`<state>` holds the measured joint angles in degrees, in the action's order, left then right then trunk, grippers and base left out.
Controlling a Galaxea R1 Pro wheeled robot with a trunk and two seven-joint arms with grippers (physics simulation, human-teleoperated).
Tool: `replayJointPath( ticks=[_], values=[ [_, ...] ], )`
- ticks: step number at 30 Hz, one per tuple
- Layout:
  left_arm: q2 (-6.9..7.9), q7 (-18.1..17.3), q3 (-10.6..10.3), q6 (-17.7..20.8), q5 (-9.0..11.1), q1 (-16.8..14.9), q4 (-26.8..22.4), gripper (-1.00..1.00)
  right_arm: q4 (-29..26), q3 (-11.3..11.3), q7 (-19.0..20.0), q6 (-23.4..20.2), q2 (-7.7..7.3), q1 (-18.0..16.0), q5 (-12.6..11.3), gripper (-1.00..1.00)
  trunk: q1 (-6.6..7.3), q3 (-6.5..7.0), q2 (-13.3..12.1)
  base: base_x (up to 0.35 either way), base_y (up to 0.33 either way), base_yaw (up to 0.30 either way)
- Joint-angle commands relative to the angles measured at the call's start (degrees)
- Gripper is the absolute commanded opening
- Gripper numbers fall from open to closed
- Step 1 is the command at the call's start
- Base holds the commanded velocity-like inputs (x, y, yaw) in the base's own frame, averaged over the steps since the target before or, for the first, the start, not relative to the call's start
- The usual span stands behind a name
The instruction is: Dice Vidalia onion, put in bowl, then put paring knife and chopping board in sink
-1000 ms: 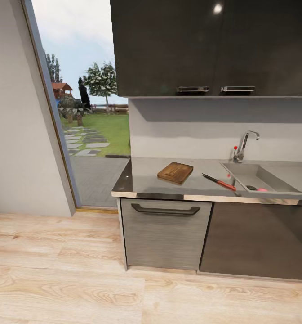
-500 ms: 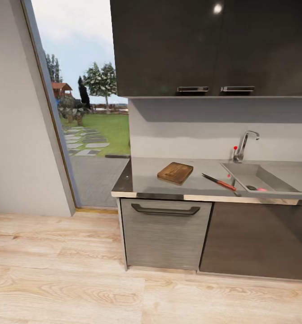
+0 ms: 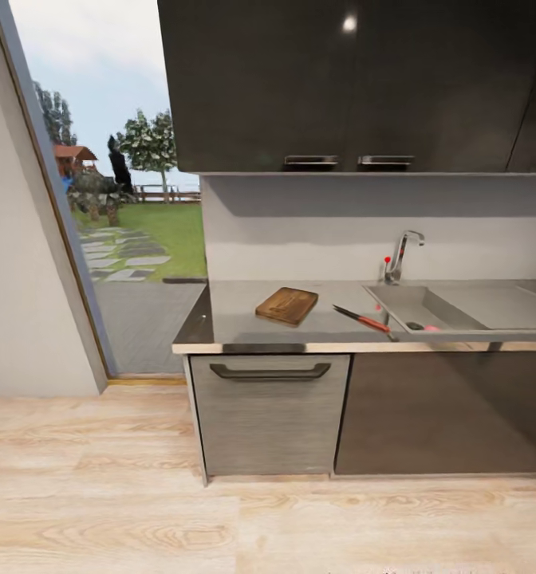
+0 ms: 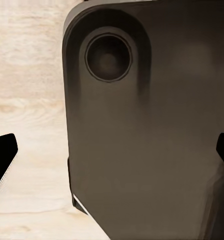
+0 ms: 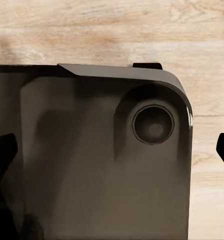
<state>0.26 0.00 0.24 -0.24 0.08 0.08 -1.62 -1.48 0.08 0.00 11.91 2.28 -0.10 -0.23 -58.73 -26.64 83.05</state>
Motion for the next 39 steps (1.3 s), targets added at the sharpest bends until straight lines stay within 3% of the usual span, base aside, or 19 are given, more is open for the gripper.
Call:
replayJointPath(
  ticks=[1,10,29,39],
  values=[
    [0.01,0.00,0.02,-0.03,0.01,0.01,-0.05,1.00,-0.01,-0.01,0.00,0.14,0.01,0.00,-0.03,1.00,0.00,-0.02,0.02,0.000,0.000,-0.239],
    [-0.21,0.00,0.02,-0.03,0.01,0.01,-0.16,1.00,-0.01,0.11,-0.03,0.14,0.05,-0.01,0.14,1.00,0.00,0.22,0.02,0.000,0.000,-0.212],
    [-0.25,0.00,0.02,0.06,0.07,0.01,-0.23,1.00,-0.01,0.28,-0.21,0.06,0.01,0.00,0.26,1.00,0.00,0.25,0.02,0.000,0.000,-0.011],
    [-0.34,0.08,0.02,0.06,0.07,0.01,-0.23,1.00,-0.01,0.27,-0.18,0.05,0.00,0.01,0.32,1.00,2.20,2.05,-3.99,0.000,0.000,0.000]
  ],
)
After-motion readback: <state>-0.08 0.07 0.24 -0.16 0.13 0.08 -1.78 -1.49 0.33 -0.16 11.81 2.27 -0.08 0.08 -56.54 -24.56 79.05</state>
